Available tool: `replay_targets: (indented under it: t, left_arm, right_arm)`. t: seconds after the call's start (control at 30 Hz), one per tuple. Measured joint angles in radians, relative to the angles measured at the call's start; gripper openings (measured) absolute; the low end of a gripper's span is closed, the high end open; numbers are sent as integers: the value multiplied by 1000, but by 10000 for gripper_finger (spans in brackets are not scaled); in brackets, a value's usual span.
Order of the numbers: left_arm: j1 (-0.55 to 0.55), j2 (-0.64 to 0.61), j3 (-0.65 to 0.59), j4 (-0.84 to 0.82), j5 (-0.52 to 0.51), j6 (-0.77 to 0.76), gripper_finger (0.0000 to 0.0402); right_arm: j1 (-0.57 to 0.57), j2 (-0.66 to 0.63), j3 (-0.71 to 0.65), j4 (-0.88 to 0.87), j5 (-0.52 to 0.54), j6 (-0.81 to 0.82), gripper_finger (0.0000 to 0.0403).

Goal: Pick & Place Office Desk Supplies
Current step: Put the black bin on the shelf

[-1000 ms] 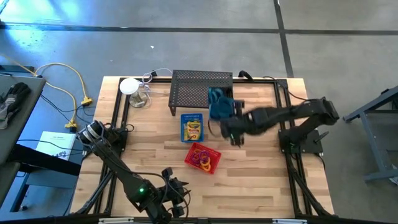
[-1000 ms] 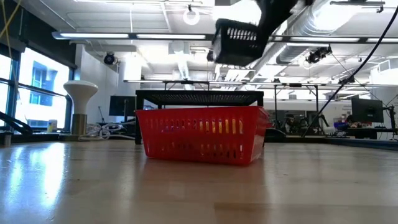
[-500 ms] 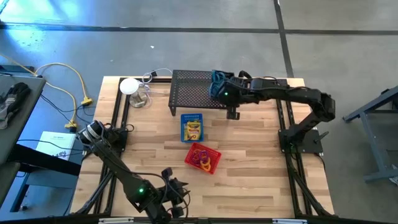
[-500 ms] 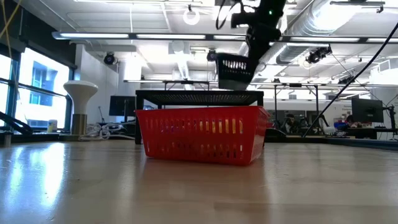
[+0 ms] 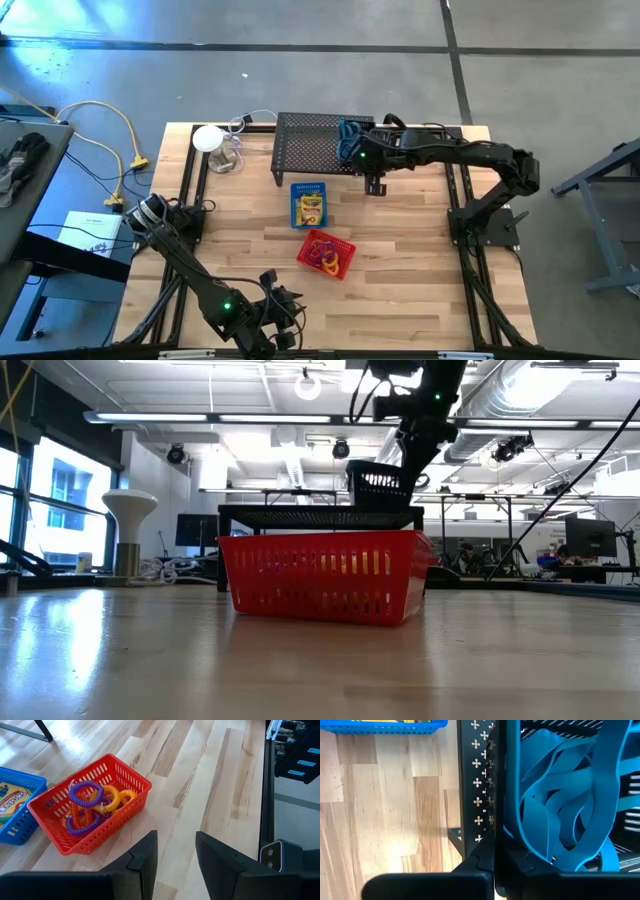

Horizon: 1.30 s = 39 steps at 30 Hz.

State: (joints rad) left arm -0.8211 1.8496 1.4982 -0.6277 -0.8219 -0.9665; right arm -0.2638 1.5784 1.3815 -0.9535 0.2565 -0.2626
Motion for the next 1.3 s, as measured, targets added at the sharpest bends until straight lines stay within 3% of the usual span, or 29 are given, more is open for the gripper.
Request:
replay_targets:
  t: [0.7, 0.83, 1.3]
  left_arm:
    - [0, 0, 0, 0, 0, 1, 128]
    - [0, 0, 0, 0, 0, 1, 128]
    - [0, 0, 0, 0, -1, 2, 128]
  right_arm:
    - [33, 0, -3, 24, 6, 5, 127]
    - [55, 0, -3, 24, 84, 0, 147]
    - [126, 0, -3, 22, 118, -28, 152]
